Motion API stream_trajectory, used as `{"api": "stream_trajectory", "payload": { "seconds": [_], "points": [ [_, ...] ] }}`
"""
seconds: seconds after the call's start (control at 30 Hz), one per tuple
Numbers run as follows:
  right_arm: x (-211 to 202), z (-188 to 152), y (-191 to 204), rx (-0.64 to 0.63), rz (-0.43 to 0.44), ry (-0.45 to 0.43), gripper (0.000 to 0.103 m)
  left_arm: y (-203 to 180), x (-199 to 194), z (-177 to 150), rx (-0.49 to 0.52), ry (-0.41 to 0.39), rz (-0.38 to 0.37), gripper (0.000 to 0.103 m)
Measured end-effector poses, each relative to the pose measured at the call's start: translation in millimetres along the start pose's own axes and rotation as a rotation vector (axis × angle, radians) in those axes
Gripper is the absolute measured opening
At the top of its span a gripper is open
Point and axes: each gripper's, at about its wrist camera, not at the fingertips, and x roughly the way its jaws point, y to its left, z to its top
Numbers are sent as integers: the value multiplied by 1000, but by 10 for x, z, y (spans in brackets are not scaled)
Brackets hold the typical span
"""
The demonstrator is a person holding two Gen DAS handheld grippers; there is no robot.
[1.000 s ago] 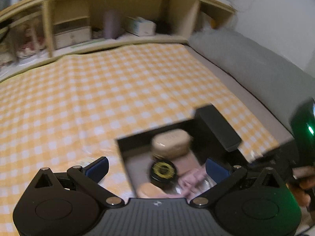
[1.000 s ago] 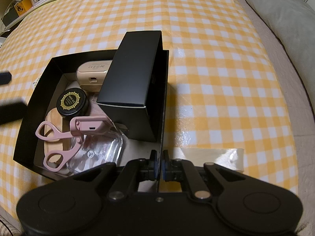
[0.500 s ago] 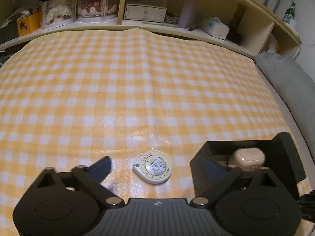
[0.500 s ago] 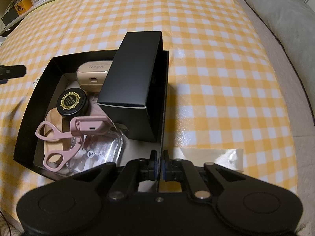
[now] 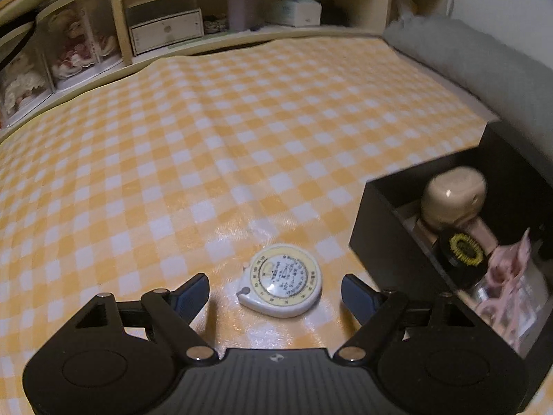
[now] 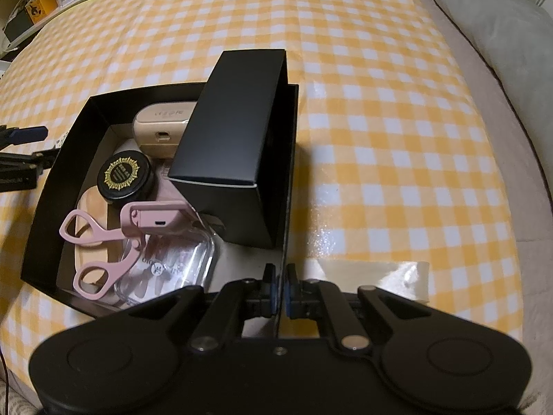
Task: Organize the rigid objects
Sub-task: 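Grasp the white round tape-measure case with the left tool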
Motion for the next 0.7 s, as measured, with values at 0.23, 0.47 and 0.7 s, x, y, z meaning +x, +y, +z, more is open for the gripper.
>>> {"api": "stream_trajectory", "payload": {
  "seconds": [0.23,0.47,0.7],
  "points": [
    [33,11,-5,-6,-4,14,5,-23,90,-47,27,-7,8,56],
    [53,5,3,-8,-4,16,5,-89,58,-57,41,-11,2,56],
    [63,6,6,-7,-2,15,5,38,-133,43,-66,-70,-1,55]
  ]
}}
